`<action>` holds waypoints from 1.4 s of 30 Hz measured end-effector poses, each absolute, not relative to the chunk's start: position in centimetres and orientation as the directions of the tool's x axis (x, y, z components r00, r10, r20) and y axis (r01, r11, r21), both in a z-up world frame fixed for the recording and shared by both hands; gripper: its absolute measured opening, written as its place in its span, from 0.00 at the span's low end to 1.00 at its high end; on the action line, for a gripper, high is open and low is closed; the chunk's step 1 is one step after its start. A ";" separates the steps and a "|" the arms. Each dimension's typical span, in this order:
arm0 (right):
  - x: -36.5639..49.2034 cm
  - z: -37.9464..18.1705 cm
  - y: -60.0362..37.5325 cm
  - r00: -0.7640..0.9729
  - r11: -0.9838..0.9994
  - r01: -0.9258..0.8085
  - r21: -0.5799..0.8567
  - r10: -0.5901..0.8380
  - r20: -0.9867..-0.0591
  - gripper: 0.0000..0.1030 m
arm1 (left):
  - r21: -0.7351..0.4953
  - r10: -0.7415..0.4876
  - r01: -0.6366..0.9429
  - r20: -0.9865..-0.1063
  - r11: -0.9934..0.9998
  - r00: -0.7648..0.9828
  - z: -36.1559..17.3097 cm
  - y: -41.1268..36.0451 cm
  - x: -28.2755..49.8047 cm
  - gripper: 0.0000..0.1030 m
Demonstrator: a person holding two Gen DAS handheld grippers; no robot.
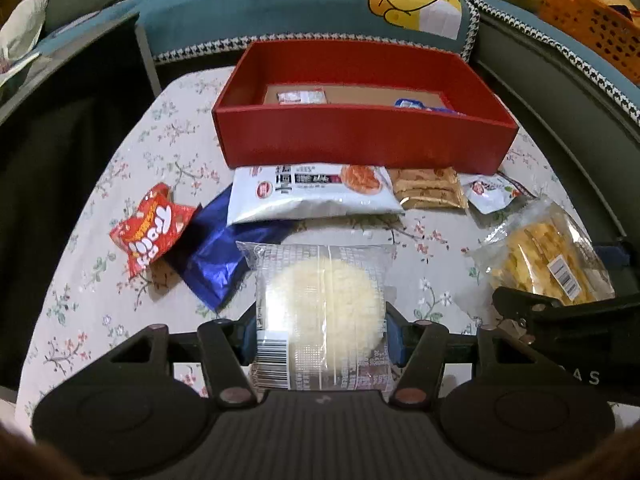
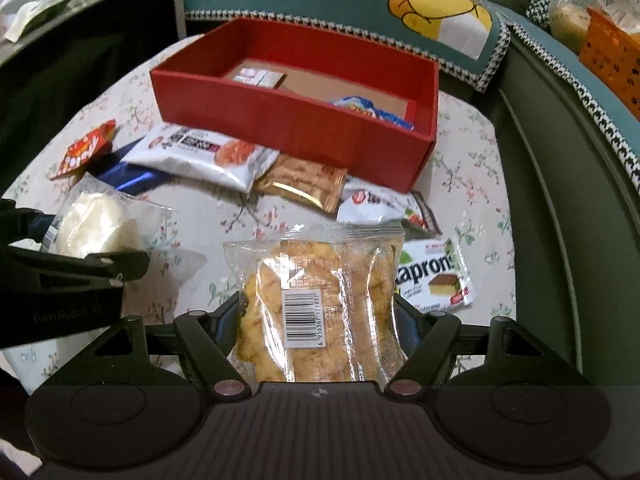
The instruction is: Organize snacks
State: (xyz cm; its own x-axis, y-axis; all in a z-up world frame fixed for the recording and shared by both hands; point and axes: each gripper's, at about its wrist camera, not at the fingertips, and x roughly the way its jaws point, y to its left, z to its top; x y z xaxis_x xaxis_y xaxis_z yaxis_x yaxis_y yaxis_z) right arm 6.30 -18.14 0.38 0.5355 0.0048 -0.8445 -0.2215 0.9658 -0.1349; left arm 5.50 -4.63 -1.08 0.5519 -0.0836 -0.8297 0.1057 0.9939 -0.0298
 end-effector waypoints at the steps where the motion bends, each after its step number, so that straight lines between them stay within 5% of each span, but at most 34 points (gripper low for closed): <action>1: 6.4 0.5 -18.1 0.539 0.966 -0.219 -0.136 0.004 -0.842 0.77 | -0.025 -0.080 0.106 -0.826 0.994 0.557 -1.0 -4.7 5.6 0.98; 42: 12.7 5.0 -18.8 0.660 0.982 -0.131 -0.139 -0.019 -0.751 0.77 | 0.018 -0.040 0.074 -0.706 0.997 0.707 4.4 -6.5 12.7 0.97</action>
State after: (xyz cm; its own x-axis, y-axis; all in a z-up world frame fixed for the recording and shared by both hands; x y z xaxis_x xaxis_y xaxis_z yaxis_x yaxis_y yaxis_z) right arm 12.70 -18.80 4.97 0.6598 -0.0189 -0.7512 -0.1307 0.9816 -0.1395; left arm 12.70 -6.49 4.39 0.7075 -0.0397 -0.7056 0.0741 0.9971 0.0182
